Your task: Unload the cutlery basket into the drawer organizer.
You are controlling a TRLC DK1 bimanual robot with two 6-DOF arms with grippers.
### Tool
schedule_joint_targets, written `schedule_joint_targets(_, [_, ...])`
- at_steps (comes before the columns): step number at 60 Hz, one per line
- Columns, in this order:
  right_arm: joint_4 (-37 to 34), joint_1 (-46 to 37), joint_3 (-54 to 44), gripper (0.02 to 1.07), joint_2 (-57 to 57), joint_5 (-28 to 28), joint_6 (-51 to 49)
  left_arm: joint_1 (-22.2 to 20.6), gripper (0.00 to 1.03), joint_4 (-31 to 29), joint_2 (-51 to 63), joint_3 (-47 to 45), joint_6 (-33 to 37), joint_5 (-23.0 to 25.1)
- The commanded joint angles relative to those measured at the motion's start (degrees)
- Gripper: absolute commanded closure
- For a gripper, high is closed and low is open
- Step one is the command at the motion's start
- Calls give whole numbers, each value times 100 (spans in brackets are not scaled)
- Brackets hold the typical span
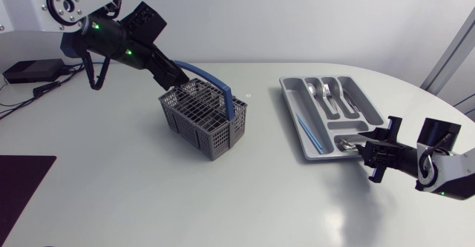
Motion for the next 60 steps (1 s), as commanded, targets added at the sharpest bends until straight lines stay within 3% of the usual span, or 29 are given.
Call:
schedule_joint_targets(1, [-18,-43,-156,28,-207,23,-199,71,5,-63,96,-30,-88,-29])
schedule_joint_targets(6, [-27,-43,-226,23,-304,31,-208,71,5,-89,70,-47,-88,-29])
schedule_joint_targets(24, [-265,-78,-323,21,-752,49,-322,97,5,-142,8,-65,-79,-29])
schedule_joint_targets(34, [-1179,-95,161,21,-840,75,-419,88,5,-195,-10,-74,-70,-29])
schedule_joint_targets(60, [-2137,-25,635,21,-1121,225,-621,97,5,-212,-80,-179,-35,-29])
